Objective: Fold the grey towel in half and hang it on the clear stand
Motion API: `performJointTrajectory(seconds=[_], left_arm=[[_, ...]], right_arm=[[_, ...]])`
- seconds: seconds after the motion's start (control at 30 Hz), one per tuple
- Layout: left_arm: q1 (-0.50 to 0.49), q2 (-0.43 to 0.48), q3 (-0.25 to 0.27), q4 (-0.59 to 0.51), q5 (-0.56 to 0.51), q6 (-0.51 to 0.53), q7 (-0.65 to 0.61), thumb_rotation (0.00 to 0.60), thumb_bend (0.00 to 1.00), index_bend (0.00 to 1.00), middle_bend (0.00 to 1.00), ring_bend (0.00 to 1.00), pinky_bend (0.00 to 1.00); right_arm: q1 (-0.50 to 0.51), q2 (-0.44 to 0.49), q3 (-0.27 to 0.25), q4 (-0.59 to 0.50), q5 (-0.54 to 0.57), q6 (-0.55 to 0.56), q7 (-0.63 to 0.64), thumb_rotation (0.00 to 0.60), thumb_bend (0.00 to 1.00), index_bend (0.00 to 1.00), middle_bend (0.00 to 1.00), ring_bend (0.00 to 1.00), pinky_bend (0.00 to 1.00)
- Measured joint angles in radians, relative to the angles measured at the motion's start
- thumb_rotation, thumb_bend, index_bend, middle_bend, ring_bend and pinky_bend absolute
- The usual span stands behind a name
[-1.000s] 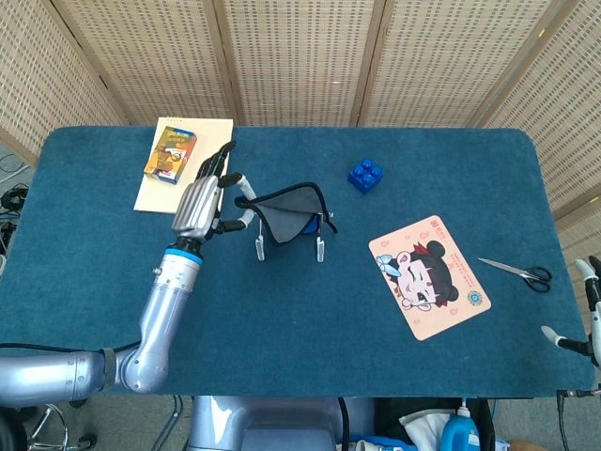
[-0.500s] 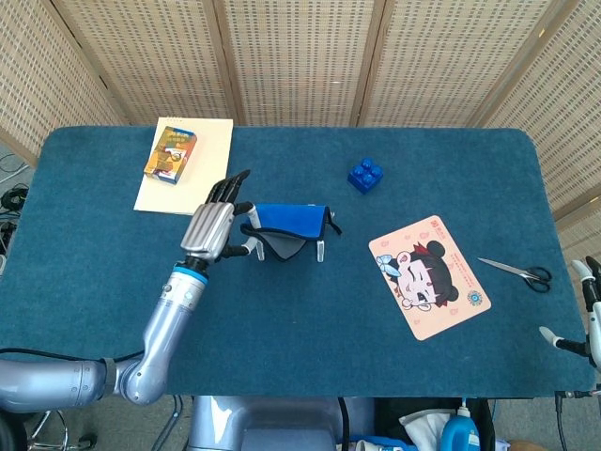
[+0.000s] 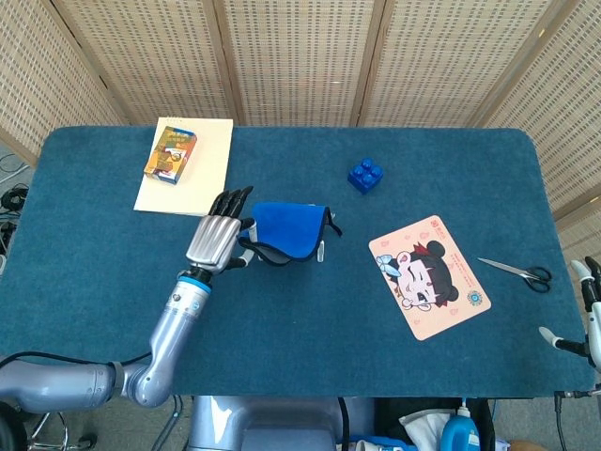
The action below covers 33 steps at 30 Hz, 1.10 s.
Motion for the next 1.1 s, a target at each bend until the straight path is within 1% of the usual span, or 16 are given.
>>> performJointTrajectory(seconds=[0.07, 0.1, 0.13, 0.2, 0.23, 0.43, 0.7, 0.93, 1.1], left_arm=[[0.001, -0.013, 0.010, 0.022, 0.003, -0.008, 0.019, 0.600, 0.47, 0.42, 0.00, 0.00, 0.00], [0.002, -0.015, 0.012, 0.025, 0.007, -0.009, 0.022, 0.600, 0.40, 0.24, 0.00, 0.00, 0.00], [0.003, -0.016, 0.014, 0.029, 0.014, -0.010, 0.023, 0.600, 0.37, 0.14, 0.00, 0.00, 0.00], [0.006, -0.017, 0.018, 0.034, 0.029, -0.011, 0.026, 0.600, 0.31, 0.03, 0.00, 0.00, 0.00], [0.007, -0.016, 0.022, 0.037, 0.038, -0.013, 0.027, 0.600, 0.27, 0.00, 0.00, 0.00, 0.00], [0.021, -0.005, 0.036, 0.042, 0.100, -0.024, 0.009, 0.600, 0.14, 0.00, 0.00, 0.00, 0.00], [0.051, 0.033, 0.053, 0.056, 0.208, -0.049, -0.064, 0.600, 0.06, 0.00, 0.00, 0.00, 0.00], [0.082, 0.097, 0.080, 0.042, 0.247, -0.094, -0.100, 0.600, 0.04, 0.00, 0.00, 0.00, 0.00], [0.117, 0.129, 0.088, 0.027, 0.262, -0.080, -0.114, 0.600, 0.04, 0.00, 0.00, 0.00, 0.00]], right_arm=[[0.000, 0.000, 0.000, 0.000, 0.000, 0.000, -0.001, 0.600, 0.00, 0.00, 0.00, 0.00, 0.00], [0.000, -0.001, 0.000, 0.000, 0.000, 0.000, -0.001, 0.600, 0.00, 0.00, 0.00, 0.00, 0.00], [0.000, -0.001, -0.001, 0.000, 0.000, 0.000, -0.002, 0.600, 0.00, 0.00, 0.00, 0.00, 0.00], [0.001, -0.001, -0.001, 0.000, -0.001, -0.001, -0.003, 0.600, 0.00, 0.00, 0.00, 0.00, 0.00], [0.001, -0.001, -0.001, 0.000, -0.001, -0.001, -0.004, 0.600, 0.00, 0.00, 0.00, 0.00, 0.00], [0.002, -0.003, -0.002, -0.002, -0.001, -0.001, -0.010, 0.600, 0.00, 0.00, 0.00, 0.00, 0.00], [0.001, -0.004, -0.005, -0.007, -0.006, 0.002, -0.019, 0.600, 0.00, 0.00, 0.00, 0.00, 0.00], [0.002, -0.006, -0.008, -0.010, -0.010, 0.002, -0.028, 0.600, 0.00, 0.00, 0.00, 0.00, 0.00], [0.002, -0.007, -0.010, -0.012, -0.013, 0.003, -0.033, 0.600, 0.00, 0.00, 0.00, 0.00, 0.00]])
